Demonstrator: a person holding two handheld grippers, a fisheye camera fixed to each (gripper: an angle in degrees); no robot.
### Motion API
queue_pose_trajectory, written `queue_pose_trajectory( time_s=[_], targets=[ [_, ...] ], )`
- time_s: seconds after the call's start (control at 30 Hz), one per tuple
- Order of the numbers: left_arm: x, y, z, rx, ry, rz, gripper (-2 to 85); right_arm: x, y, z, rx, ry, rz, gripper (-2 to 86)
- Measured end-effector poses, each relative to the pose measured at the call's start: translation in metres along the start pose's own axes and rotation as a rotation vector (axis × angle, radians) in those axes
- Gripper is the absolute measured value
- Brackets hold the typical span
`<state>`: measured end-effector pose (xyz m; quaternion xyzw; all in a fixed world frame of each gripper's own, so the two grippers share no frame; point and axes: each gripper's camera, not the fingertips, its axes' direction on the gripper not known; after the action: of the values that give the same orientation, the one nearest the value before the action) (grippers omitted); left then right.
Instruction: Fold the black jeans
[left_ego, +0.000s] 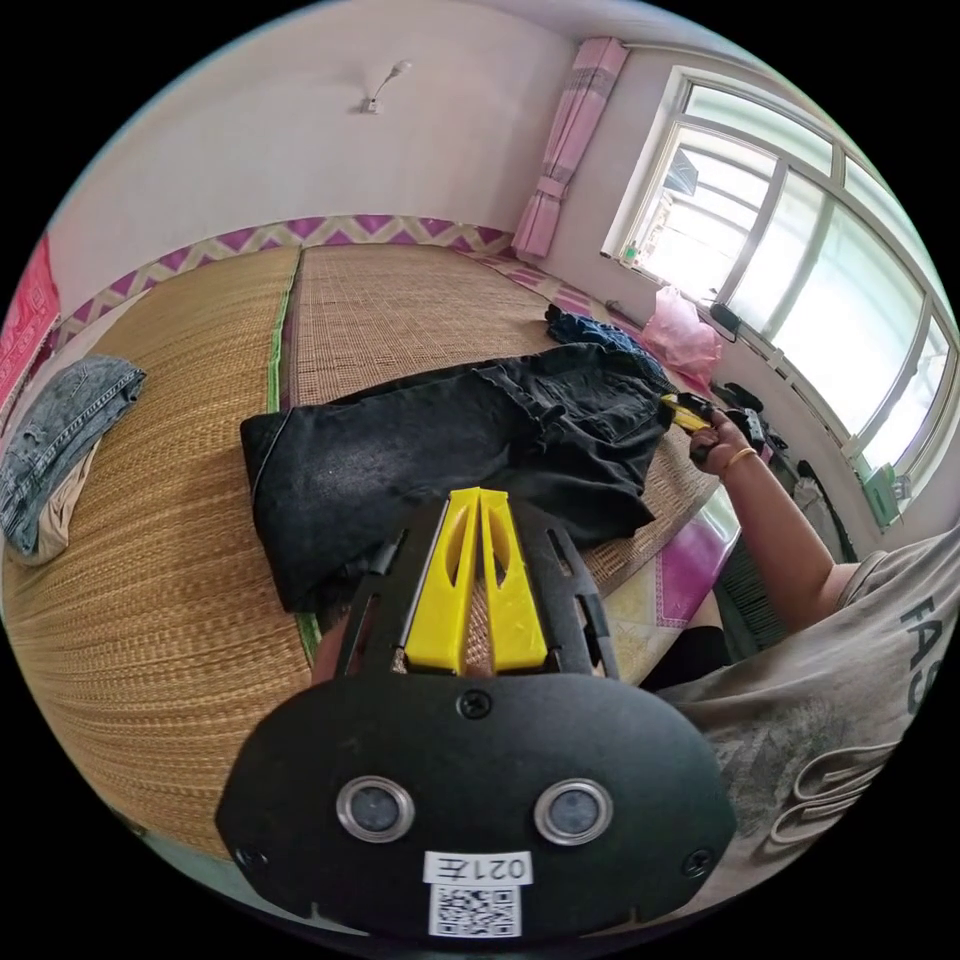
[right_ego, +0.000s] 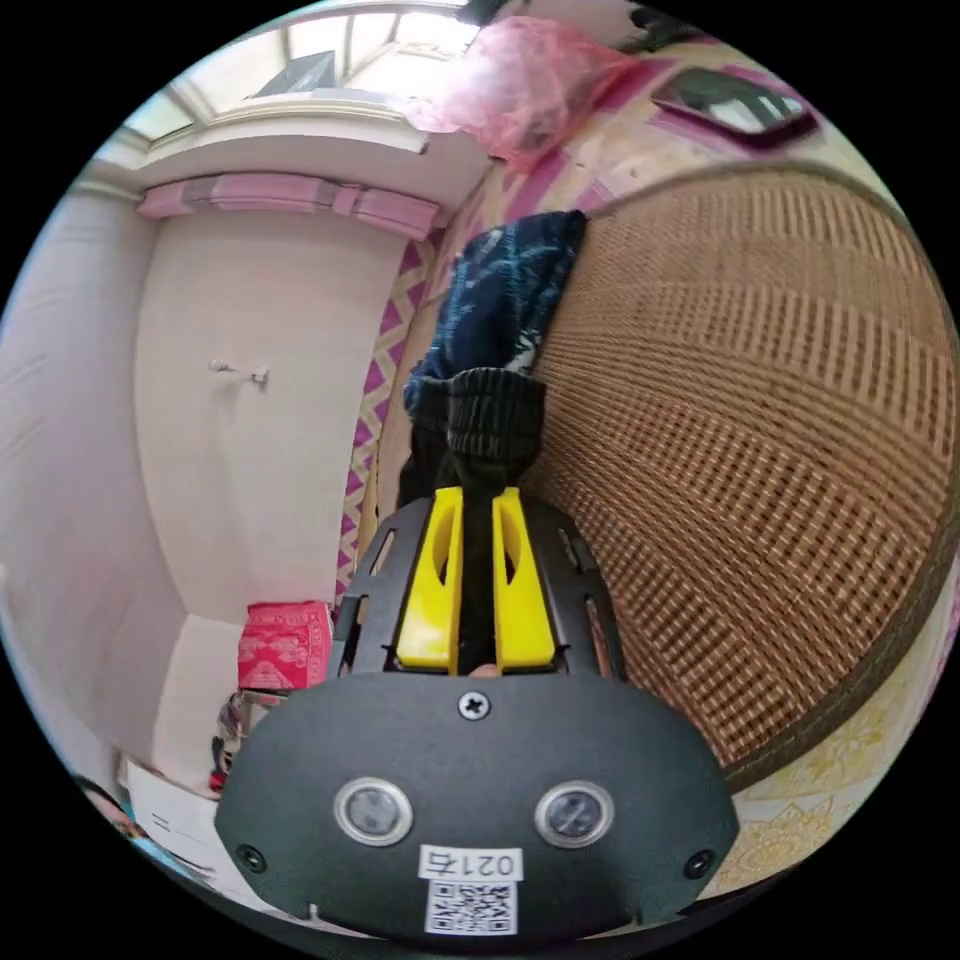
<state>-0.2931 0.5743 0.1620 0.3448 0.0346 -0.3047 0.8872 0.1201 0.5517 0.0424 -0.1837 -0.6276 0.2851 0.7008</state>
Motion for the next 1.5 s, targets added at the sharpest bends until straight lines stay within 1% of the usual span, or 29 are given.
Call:
queue_pose_trajectory(
  time_s=[0.07, 0.1, 0.17, 0.2, 0.27, 0.3, 0.37, 0.4, 0.47, 0.5, 0.53, 0.57, 0.6, 0.67, 0.7, 0.77, 0.83, 0.93, 1.0, 1.07, 1.13, 1.2, 1.27, 1.3, 1.33, 1.37, 1.4, 1.43, 1.5],
  targets=[
    [-0.007, 0.013, -0.005, 0.001, 0.001, -0.007, -0.9, -0.081, 0.015, -0.022, 0.029, 0.001, -0.212, 4.9],
    [-0.013, 0.022, -0.009, 0.005, 0.002, -0.015, -0.9, -0.108, 0.022, -0.025, 0.032, 0.011, -0.281, 4.9],
    [-0.022, 0.035, -0.017, 0.013, 0.008, -0.026, -1.0, -0.225, 0.069, -0.025, 0.031, 0.075, -0.586, 4.9],
    [-0.028, 0.045, -0.022, 0.023, 0.012, -0.035, -1.0, -0.254, 0.085, -0.022, 0.029, 0.089, -0.661, 4.9],
    [-0.037, 0.06, -0.032, 0.042, 0.024, -0.054, -1.0, -0.356, 0.166, 0.001, 0.009, 0.143, -0.963, 4.9],
    [-0.043, 0.07, -0.038, 0.05, 0.035, -0.065, -1.0, -0.377, 0.191, 0.009, 0.002, 0.156, -1.037, 4.9],
    [-0.052, 0.088, -0.047, 0.063, 0.045, -0.082, -1.0, -0.442, 0.297, 0.049, -0.042, 0.21, -1.34, 4.9],
    [-0.057, 0.1, -0.053, 0.068, 0.046, -0.093, -1.0, -0.453, 0.324, 0.061, -0.059, 0.228, -1.414, 4.9],
    [-0.067, 0.119, -0.063, 0.073, 0.039, -0.11, -1.0, -0.467, 0.426, 0.114, -0.167, 0.31, -1.676, 4.8],
    [-0.074, 0.132, -0.07, 0.076, 0.029, -0.124, -1.0, -0.465, 0.449, 0.129, -0.213, 0.331, -1.739, 4.7],
    [-0.082, 0.145, -0.077, 0.077, 0.022, -0.137, -1.0, -0.454, 0.49, 0.158, -0.332, 0.374, -1.847, 4.7],
    [-0.086, 0.151, -0.081, 0.077, 0.018, -0.144, -1.0, -0.441, 0.517, 0.181, -0.434, 0.43, -1.899, 4.7],
    [-0.095, 0.163, -0.088, 0.077, 0.006, -0.158, -1.0, -0.437, 0.525, 0.186, -0.439, 0.443, -1.909, 4.6],
    [-0.107, 0.182, -0.099, 0.084, -0.017, -0.182, -1.0, -0.454, 0.542, 0.166, -0.268, 0.489, -1.955, 4.5],
    [-0.114, 0.193, -0.106, 0.094, -0.028, -0.199, -1.0, -0.462, 0.543, 0.159, -0.229, 0.492, -1.956, 4.5],
    [-0.123, 0.206, -0.112, 0.106, -0.03, -0.225, -1.0, -0.493, 0.549, 0.132, -0.14, 0.434, -1.948, 4.4],
    [-0.13, 0.215, -0.112, 0.122, -0.029, -0.245, -1.0, -0.502, 0.563, 0.13, -0.159, 0.417, -1.991, 4.4],
    [-0.132, 0.215, -0.101, 0.117, -0.028, -0.248, -1.0, -0.479, 0.588, 0.162, -0.284, 0.496, -2.085, 4.5],
    [-0.131, 0.215, -0.093, 0.113, -0.026, -0.252, -1.0, -0.472, 0.597, 0.155, -0.195, 0.498, -2.138, 4.5],
    [-0.127, 0.211, -0.086, 0.134, 0.012, -0.24, -1.0, -0.478, 0.601, 0.146, -0.203, 0.527, -2.14, 4.5],
    [-0.121, 0.196, -0.081, 0.216, 0.11, -0.218, -0.9, -0.48, 0.598, 0.14, -0.22, 0.506, -2.12, 4.5],
    [-0.115, 0.176, -0.079, 0.283, 0.141, -0.195, -0.9, -0.479, 0.597, 0.136, -0.2, 0.501, -2.133, 4.6],
    [-0.112, 0.151, -0.072, 0.333, 0.089, -0.193, -0.9, -0.477, 0.599, 0.133, -0.168, 0.519, -2.126, 4.9],
    [-0.114, 0.133, -0.059, 0.332, 0.015, -0.201, -0.9, -0.476, 0.6, 0.132, -0.153, 0.526, -2.125, 5.0],
    [-0.122, 0.116, -0.033, 0.26, -0.053, -0.216, -0.9, -0.472, 0.601, 0.13, -0.12, 0.536, -2.126, 5.3],
    [-0.128, 0.109, -0.014, 0.19, -0.071, -0.222, -0.9, -0.469, 0.601, 0.126, -0.091, 0.546, -2.12, 5.7],
    [-0.145, 0.1, 0.037, -0.018, -0.045, -0.248, -1.0, -0.468, 0.6, 0.122, -0.083, 0.544, -2.109, 6.0],
    [-0.155, 0.106, 0.079, -0.13, -0.02, -0.245, -1.0, -0.469, 0.591, 0.11, -0.095, 0.521, -2.073, 6.3],
    [-0.162, 0.124, 0.082, -0.063, 0.023, -0.247, -1.0, -0.475, 0.563, 0.084, -0.139, 0.451, -1.986, 6.6]
  ],
)
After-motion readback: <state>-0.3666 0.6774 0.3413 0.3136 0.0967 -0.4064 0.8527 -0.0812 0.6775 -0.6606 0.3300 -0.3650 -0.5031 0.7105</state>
